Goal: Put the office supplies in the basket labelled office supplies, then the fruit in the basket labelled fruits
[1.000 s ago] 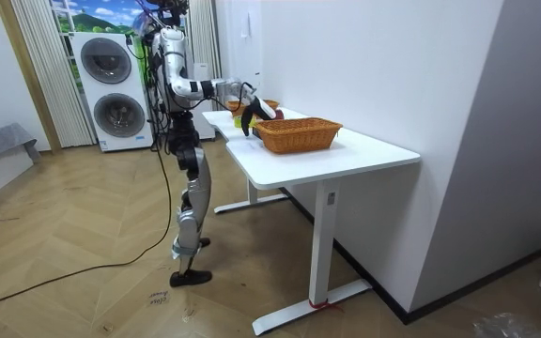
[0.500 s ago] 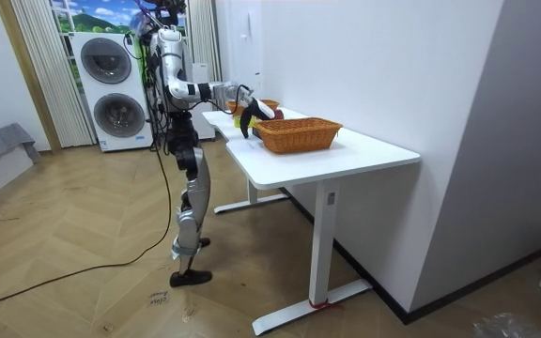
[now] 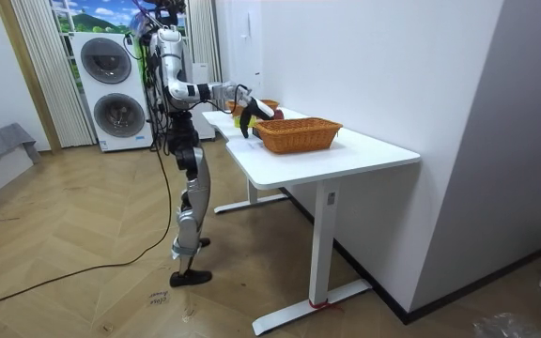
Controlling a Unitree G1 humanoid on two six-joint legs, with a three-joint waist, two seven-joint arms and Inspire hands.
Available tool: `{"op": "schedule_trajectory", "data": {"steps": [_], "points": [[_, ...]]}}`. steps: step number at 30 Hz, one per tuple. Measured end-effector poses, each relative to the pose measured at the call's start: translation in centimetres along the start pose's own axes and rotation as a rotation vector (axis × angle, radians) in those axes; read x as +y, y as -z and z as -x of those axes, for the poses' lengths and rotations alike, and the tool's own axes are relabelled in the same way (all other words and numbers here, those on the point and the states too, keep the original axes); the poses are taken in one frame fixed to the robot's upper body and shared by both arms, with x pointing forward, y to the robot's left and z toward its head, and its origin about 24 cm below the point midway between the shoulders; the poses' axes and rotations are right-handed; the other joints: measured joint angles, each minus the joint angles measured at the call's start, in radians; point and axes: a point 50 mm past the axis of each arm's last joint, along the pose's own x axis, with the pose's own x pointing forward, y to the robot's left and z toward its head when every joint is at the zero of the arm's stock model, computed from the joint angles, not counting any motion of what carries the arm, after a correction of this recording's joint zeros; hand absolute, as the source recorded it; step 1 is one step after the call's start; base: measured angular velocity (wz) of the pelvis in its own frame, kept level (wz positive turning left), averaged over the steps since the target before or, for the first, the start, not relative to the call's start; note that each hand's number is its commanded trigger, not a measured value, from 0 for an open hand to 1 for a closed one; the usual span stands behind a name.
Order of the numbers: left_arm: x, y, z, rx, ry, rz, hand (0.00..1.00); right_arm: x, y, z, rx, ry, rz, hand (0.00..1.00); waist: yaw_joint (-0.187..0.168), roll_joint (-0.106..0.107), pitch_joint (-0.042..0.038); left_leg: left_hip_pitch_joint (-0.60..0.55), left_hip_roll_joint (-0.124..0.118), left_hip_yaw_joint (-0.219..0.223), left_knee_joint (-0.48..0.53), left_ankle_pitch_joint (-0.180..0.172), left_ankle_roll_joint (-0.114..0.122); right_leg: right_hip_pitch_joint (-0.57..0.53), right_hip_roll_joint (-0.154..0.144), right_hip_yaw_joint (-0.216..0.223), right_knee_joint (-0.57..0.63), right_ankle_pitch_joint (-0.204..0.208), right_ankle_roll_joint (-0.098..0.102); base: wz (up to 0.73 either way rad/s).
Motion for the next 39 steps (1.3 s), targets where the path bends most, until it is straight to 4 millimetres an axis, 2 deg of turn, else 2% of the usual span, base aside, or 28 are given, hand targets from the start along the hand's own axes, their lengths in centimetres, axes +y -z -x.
{"op": "schedule_trajectory", "data": {"steps": [4,9,23,36,37,38,39], "points": [[-0.2,-0.2,0.0,-0.011,0.007,-0.012,0.0,0.1,0.1,-0.1,0.008,-0.006,-0.001,0.0,0.001,0.008,-0.0033,0.006,0.0,-0.001,0.0,0.0,0.0,0.009,0.001,0.0,-0.001,0.001,-0.001,0.0],[-0.2,-0.1,0.1,-0.004,0.009,-0.016,0.0,0.3,0.2,-0.3,0.014,-0.008,-0.002,0.0,0.001,0.009,-0.0028,0.004,0.0,-0.005,-0.007,0.0,0.0,0.011,0.001,-0.005,-0.001,0.002,-0.001,0.0],[-0.2,-0.6,0.0,-0.003,0.007,-0.018,0.0,0.9,0.0,-0.5,0.021,-0.036,0.01,0.0,0.004,0.0,-0.0039,0.005,0.002,-0.006,-0.012,0.001,0.002,0.005,0.001,-0.034,0.012,0.007,0.0,0.0],[-0.2,-0.6,0.1,-0.008,0.006,-0.02,0.0,0.7,0.1,-1.2,0.034,-0.048,0.012,0.0,0.009,0.0,-0.0036,0.007,0.002,-0.004,-0.016,0.002,0.004,0.007,0.001,-0.034,0.012,0.012,0.002,0.0],[-0.3,-0.6,0.1,-0.01,0.01,-0.03,0.0,0.7,0.2,-1.2,0.036,-0.049,0.011,0.29,0.012,0.0,-0.0036,0.007,0.002,-0.003,-0.016,0.002,0.004,0.007,0.001,-0.034,0.012,0.012,0.002,0.0],[-0.4,-0.6,0.1,-0.012,0.013,-0.035,0.0,0.8,0.2,-1.2,0.044,-0.05,0.005,0.75,0.016,0.001,-0.0035,0.007,0.002,-0.003,-0.016,0.002,0.004,0.007,0.001,-0.034,0.012,0.012,0.002,0.0],[-0.4,-0.6,0.1,-0.012,0.014,-0.035,0.0,0.8,0.3,-1.2,0.047,-0.052,0.003,1.0,0.019,0.001,-0.0035,0.007,0.002,-0.003,-0.016,0.002,0.004,0.007,0.001,-0.034,0.012,0.012,0.002,0.0]]}}
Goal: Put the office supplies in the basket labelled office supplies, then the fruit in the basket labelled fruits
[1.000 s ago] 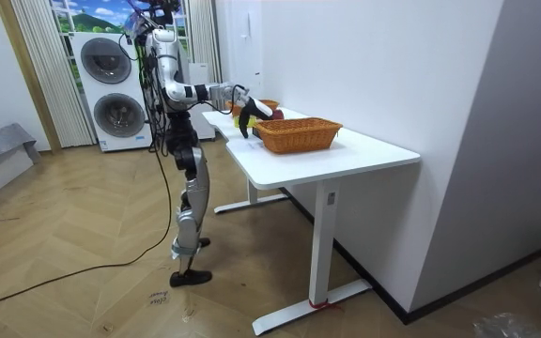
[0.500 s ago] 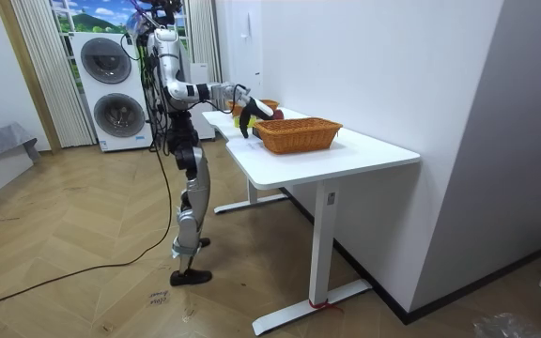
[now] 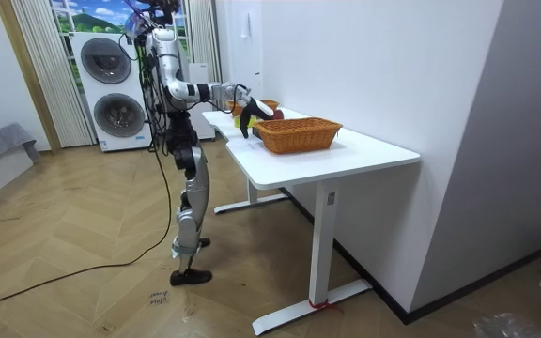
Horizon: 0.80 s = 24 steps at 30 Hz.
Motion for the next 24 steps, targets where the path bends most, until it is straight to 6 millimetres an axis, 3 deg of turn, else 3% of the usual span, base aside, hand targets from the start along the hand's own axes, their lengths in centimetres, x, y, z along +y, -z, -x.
{"op": "schedule_trajectory", "data": {"steps": [6,24], "points": [[0.0,-0.1,0.0,-0.002,0.002,-0.001,0.0,-0.1,0.3,0.0,0.023,-0.03,-0.004,1.0,0.008,0.0,0.0,0.002,0.001,0.0,0.001,0.0,0.0,0.003,0.0,-0.013,0.0,0.003,0.0,0.0],[-0.2,-0.6,0.1,-0.027,-0.006,-0.01,0.0,-0.5,0.2,-1.0,0.058,0.098,-0.019,1.0,0.005,0.007,0.0012,0.001,0.001,-0.01,-0.001,0.001,0.001,0.002,0.001,-0.028,-0.002,0.004,0.0,0.02]]}}
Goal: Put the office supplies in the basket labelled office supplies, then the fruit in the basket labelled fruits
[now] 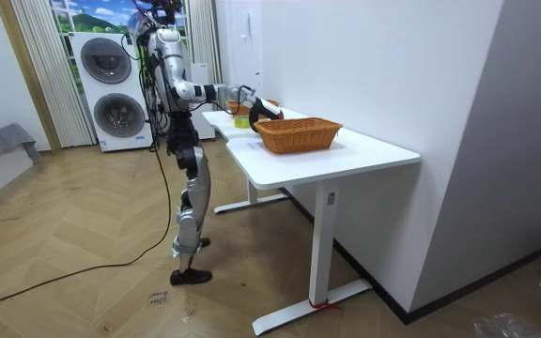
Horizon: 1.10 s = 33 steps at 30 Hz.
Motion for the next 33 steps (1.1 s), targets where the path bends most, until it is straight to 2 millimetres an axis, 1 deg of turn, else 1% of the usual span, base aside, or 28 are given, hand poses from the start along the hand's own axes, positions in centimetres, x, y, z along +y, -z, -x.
{"op": "schedule_trajectory", "data": {"steps": [11,18,21,24,26,28,29,30,33], "points": [[0.0,0.2,0.0,0.008,-0.001,-0.002,0.0,0.2,0.0,-0.1,-0.002,-0.01,-0.007,1.0,0.005,0.003,0.0006,0.013,0.0,0.0,-0.011,0.0,0.0,0.012,0.0,-0.009,-0.004,0.0,0.0,0.0],[0.0,0.1,0.0,0.004,-0.002,0.001,0.0,0.1,-0.1,0.2,-0.018,0.013,-0.007,1.0,-0.001,0.003,0.0006,0.009,-0.001,-0.006,-0.008,0.0,0.0,0.011,0.0,-0.011,-0.004,0.0,0.0,0.01],[0.1,0.1,0.0,0.005,-0.004,0.001,0.0,-0.1,-0.2,0.7,-0.03,0.035,-0.01,1.0,-0.006,0.002,0.0001,-0.002,-0.003,-0.009,-0.003,0.0,0.0,0.005,0.0,-0.003,-0.014,0.0,0.0,-0.01],[0.1,0.5,0.1,0.014,-0.005,0.001,0.0,-0.3,0.0,1.3,-0.048,0.048,-0.024,1.0,-0.008,0.004,0.0006,-0.004,-0.003,-0.007,-0.002,0.001,0.0,-0.005,0.0,0.016,-0.015,0.0,0.0,-0.06],[0.2,0.9,0.1,0.021,-0.003,0.001,0.0,-0.4,0.0,1.5,-0.07,0.045,-0.034,1.0,-0.022,0.003,0.0006,-0.004,-0.004,-0.006,-0.003,0.001,0.0,-0.005,0.0,0.02,-0.015,0.0,0.0,0.0],[0.2,1.1,0.2,0.024,-0.004,0.001,0.0,-0.5,-0.1,1.7,-0.092,0.042,-0.04,1.0,-0.026,0.001,0.0004,-0.003,-0.005,-0.005,-0.004,0.001,0.001,-0.005,-0.001,0.023,-0.015,0.0,0.0,-0.02],[0.3,1.5,0.2,0.029,-0.007,0.007,0.0,-0.5,0.0,1.8,-0.106,0.036,-0.056,1.0,-0.027,0.001,0.0007,-0.001,-0.006,-0.006,-0.005,0.001,0.001,-0.004,-0.001,0.034,-0.015,0.0,0.0,-0.04],[0.3,1.5,0.2,0.027,-0.008,0.011,0.0,-0.4,0.1,1.8,-0.112,0.031,-0.066,1.0,-0.027,0.001,0.0007,0.0,-0.006,-0.006,-0.005,0.001,0.001,-0.004,-0.001,0.039,-0.015,0.0,0.0,0.0],[0.6,1.8,0.3,0.024,-0.014,0.018,0.0,-0.6,0.2,1.9,-0.161,0.013,-0.15,1.0,-0.036,0.001,0.0026,0.0,-0.006,-0.006,-0.005,0.001,0.001,-0.005,-0.001,0.042,-0.016,0.0,0.0,0.0]]}}
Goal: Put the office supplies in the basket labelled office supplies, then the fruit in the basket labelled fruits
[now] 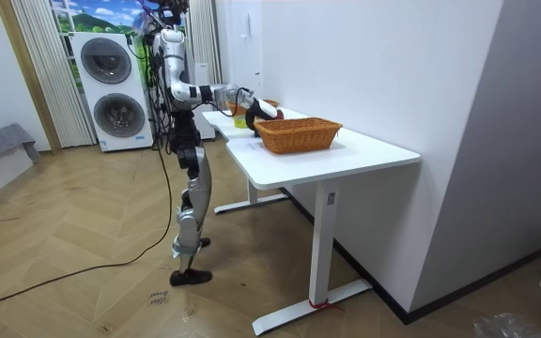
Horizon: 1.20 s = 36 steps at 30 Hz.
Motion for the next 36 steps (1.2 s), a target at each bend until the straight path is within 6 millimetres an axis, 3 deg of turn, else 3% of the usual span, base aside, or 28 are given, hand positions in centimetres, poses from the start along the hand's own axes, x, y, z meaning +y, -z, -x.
{"op": "schedule_trajectory", "data": {"steps": [6,10,15,27,36], "points": [[-0.2,1.0,0.1,0.029,0.02,-0.002,0.0,-0.9,-0.5,0.4,-0.091,0.028,-0.087,1.0,-0.024,0.003,0.0042,-0.003,0.0,0.0,0.001,0.0,0.0,-0.001,0.0,0.001,0.0,0.0,0.0,0.0],[-0.6,2.2,0.4,0.076,0.02,0.035,0.0,-3.0,-0.7,1.4,-0.182,0.136,-0.189,1.0,-0.043,0.007,0.0071,-0.003,0.0,0.001,0.001,0.001,0.001,0.001,0.0,0.002,0.001,0.0,0.0,0.0],[-0.8,3.2,0.7,0.099,0.023,0.039,0.0,-4.8,-0.2,2.3,-0.248,0.262,-0.307,1.0,-0.043,0.013,0.0098,-0.003,0.001,0.007,0.002,0.0,0.001,0.001,0.001,0.002,0.001,0.0,0.0,-0.04],[-0.6,4.3,0.8,0.145,0.015,0.046,0.0,-6.6,0.0,3.0,-0.3,0.512,-0.471,1.0,-0.053,0.009,-0.0029,-0.017,0.002,0.007,0.006,0.001,0.001,-0.011,0.002,0.002,0.002,0.0,0.0,0.0],[-0.3,4.4,0.8,0.15,0.004,0.071,0.0,-7.9,1.0,4.0,-0.328,0.704,-0.65,1.0,-0.072,0.004,0.0019,-0.004,0.001,0.009,0.013,0.001,0.001,0.0,-0.001,0.001,0.001,0.0,0.0,0.0]]}}
